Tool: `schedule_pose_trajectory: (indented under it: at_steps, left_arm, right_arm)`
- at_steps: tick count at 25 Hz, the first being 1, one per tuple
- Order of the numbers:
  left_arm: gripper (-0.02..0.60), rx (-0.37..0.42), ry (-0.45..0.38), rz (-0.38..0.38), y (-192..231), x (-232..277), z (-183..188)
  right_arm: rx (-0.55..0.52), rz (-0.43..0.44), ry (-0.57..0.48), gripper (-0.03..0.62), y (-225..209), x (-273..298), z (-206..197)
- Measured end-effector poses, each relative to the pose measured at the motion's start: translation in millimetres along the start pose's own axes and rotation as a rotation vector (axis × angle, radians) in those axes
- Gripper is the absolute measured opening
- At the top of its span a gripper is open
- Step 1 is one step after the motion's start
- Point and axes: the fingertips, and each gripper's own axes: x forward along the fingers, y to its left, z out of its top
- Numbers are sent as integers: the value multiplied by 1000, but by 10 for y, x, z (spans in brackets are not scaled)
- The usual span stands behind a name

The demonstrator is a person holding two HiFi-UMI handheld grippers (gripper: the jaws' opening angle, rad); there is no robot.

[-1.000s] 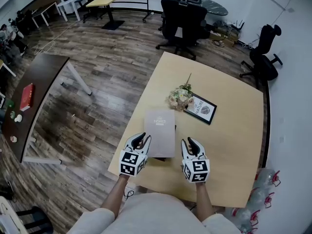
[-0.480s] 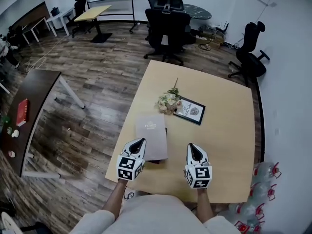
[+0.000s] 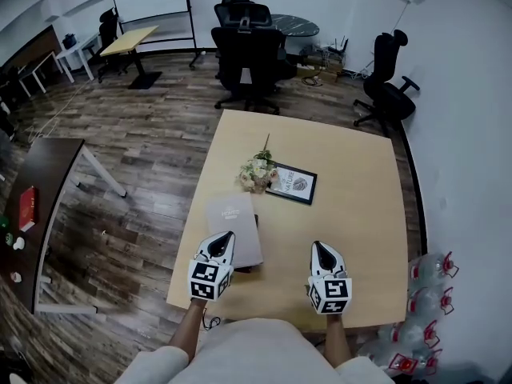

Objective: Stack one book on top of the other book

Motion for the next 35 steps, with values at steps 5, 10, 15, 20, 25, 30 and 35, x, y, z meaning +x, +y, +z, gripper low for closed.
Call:
schedule_pose_trajectory:
  at_steps: [5, 10, 15, 20, 25, 30, 35]
  left_arm:
    - [12, 5, -1, -18, -70, 39, 10]
    - [11, 8, -2, -27, -105, 54, 3]
    - [12, 11, -6, -27, -115, 54, 51]
    - [12, 14, -9, -24, -104, 56, 62]
    - [11, 17, -8, -26, -115, 70, 69]
    - [11, 18, -11, -27, -117, 63, 84]
    - [11, 15, -9, -25, -106, 55, 75]
  right_arm:
    - [5, -23, -9, 3, -81, -90, -2]
    - [4, -30, -12, 3, -91, -120, -16]
    - [10, -23, -15, 3, -78, -109, 3]
    - [8, -17, -17, 3, -59, -86, 5]
    - [6, -16, -19, 2, -75, -79, 17]
    - [2, -14, -15, 3, -66, -80, 19]
    - [2, -8, -11, 3, -48, -73, 11]
